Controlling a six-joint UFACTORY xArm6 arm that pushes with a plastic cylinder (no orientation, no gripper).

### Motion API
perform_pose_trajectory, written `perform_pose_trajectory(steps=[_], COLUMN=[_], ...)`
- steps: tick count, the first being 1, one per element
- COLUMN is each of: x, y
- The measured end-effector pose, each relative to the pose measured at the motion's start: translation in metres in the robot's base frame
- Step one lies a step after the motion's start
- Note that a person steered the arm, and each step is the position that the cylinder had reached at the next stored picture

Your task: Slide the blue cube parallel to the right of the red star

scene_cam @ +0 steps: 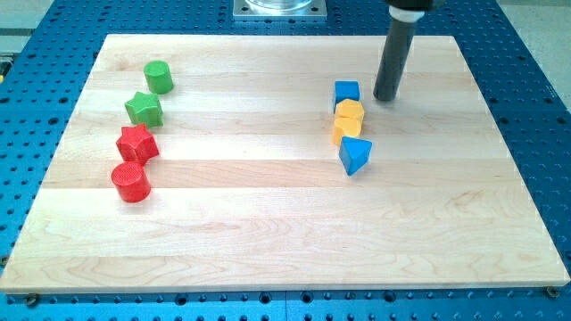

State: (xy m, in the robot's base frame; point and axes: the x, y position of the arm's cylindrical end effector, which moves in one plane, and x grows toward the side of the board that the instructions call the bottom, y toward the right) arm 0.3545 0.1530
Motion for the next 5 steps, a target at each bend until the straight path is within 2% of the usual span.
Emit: perform_pose_trajectory(steps=[1, 2, 3, 4, 5], x=[-0.004, -0.018, -0.026, -0.029, -0.048], y=[0.004, -0.022, -0.073, -0.088, -0.039])
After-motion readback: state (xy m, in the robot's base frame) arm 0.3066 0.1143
